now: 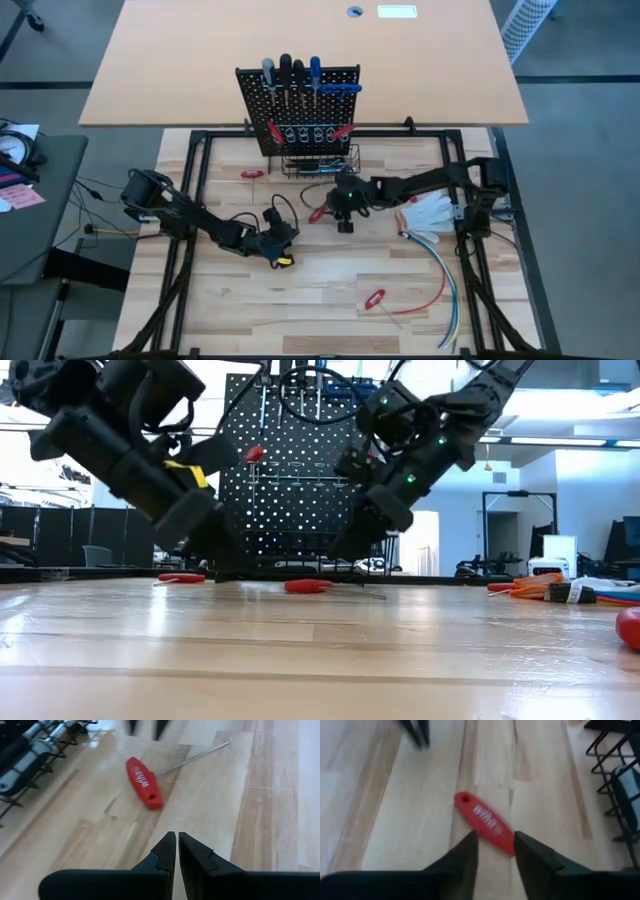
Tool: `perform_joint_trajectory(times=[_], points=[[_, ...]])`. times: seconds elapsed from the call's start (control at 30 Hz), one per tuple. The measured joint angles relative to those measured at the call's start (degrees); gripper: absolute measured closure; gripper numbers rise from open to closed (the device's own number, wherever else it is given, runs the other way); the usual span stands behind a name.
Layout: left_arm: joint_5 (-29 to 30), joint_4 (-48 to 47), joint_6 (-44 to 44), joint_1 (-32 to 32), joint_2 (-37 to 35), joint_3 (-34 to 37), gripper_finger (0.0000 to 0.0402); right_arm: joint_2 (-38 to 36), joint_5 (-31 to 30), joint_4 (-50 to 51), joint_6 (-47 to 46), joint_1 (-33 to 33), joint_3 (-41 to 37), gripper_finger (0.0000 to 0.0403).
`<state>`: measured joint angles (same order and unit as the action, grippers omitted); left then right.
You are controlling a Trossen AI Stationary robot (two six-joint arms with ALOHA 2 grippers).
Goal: Hang tools onto peg board
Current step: Hang the red allen wrench on the pegboard
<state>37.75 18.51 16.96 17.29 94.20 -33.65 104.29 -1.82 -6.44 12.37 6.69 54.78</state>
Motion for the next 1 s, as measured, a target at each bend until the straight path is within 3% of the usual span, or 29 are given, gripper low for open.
perform_joint_trajectory(times=[0.07,0.2,0.33,0.53,0.73,1.0], points=[[-0.27,2.45,-1.19,-0.01,1.78,-0.01,0.0387,0.0,4.98,-0.62,1.18,1.83,0.16,0.0247],[-1.28,6.07,-3.1,-0.12,4.48,-0.11,0.0387,0.03,6.88,-2.62,3.06,3.72,0.11,0.0179],[-1.41,6.42,-3.26,-0.47,6.14,-0.94,0.0387,0.68,13.09,-3.92,3.33,4.73,0.14,0.0148],[-1.53,6.57,-3.68,-1.0,6.26,-1.16,0.0384,6.78,15.48,-9.62,5.33,4.72,0.97,0.0153],[-1.53,6.45,-3.7,-1.02,6.26,-1.16,0.0363,9.44,15.64,-5.2,5.74,5.5,3.25,0.0167],[-1.48,5.74,-3.68,-1.28,6.24,-1.11,0.0321,9.33,17.12,-3.03,5.73,5.09,3.63,0.024]])
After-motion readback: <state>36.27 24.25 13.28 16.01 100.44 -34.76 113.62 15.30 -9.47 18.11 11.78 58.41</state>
